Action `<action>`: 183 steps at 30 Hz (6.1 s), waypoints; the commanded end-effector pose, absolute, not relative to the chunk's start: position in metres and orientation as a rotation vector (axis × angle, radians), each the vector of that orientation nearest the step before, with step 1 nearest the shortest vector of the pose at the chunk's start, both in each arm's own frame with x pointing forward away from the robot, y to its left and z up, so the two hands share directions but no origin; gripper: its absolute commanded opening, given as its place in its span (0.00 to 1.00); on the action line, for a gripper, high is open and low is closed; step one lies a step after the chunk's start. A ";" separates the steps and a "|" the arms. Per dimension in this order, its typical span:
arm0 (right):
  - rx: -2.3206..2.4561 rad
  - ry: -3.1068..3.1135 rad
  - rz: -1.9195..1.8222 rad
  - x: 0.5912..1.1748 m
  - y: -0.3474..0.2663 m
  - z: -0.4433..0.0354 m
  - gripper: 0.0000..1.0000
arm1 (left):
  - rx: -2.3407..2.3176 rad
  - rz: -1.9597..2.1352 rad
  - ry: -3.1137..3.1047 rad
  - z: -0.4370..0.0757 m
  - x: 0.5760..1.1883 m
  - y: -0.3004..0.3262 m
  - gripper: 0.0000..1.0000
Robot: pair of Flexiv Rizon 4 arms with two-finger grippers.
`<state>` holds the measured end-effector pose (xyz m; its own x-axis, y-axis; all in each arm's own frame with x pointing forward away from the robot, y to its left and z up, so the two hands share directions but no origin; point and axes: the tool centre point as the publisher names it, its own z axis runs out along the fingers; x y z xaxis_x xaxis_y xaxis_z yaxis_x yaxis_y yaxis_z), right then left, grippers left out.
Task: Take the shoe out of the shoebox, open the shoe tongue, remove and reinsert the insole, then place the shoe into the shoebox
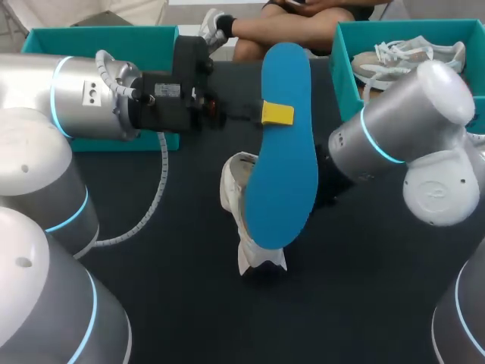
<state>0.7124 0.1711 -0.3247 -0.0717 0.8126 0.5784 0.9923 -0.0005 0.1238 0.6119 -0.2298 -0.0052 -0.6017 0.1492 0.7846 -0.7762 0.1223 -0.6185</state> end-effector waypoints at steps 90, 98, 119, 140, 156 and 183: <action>-1.451 -1.522 -1.175 0.717 0.146 -0.187 1.00 | -0.807 2.471 -2.463 -0.076 0.674 -0.165 0.00; -1.451 -1.522 -1.175 0.717 0.146 -0.187 1.00 | -1.533 2.568 -2.379 -0.079 0.679 -0.166 0.00; -1.451 -1.522 -1.175 0.717 0.146 -0.187 1.00 | -2.290 2.729 -2.123 -0.102 0.684 -0.164 0.00; -1.405 -1.425 -1.210 0.729 0.151 -0.163 1.00 | -2.482 2.537 -2.273 -0.147 0.679 -0.150 0.00; -1.319 -1.405 -1.142 0.729 0.183 -0.162 0.54 | -2.603 2.444 -2.294 -0.161 0.683 -0.194 0.00; -1.280 -1.390 -1.162 0.738 0.191 -0.165 0.11 | -2.624 2.434 -2.294 -0.173 0.674 -0.216 0.00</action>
<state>0.7352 0.1870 -0.1625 -0.0698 0.1650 0.9838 0.9975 0.0240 0.0667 0.6776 -0.2136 -0.1708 0.1032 -0.0244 -0.9944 0.9939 -0.0360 0.1041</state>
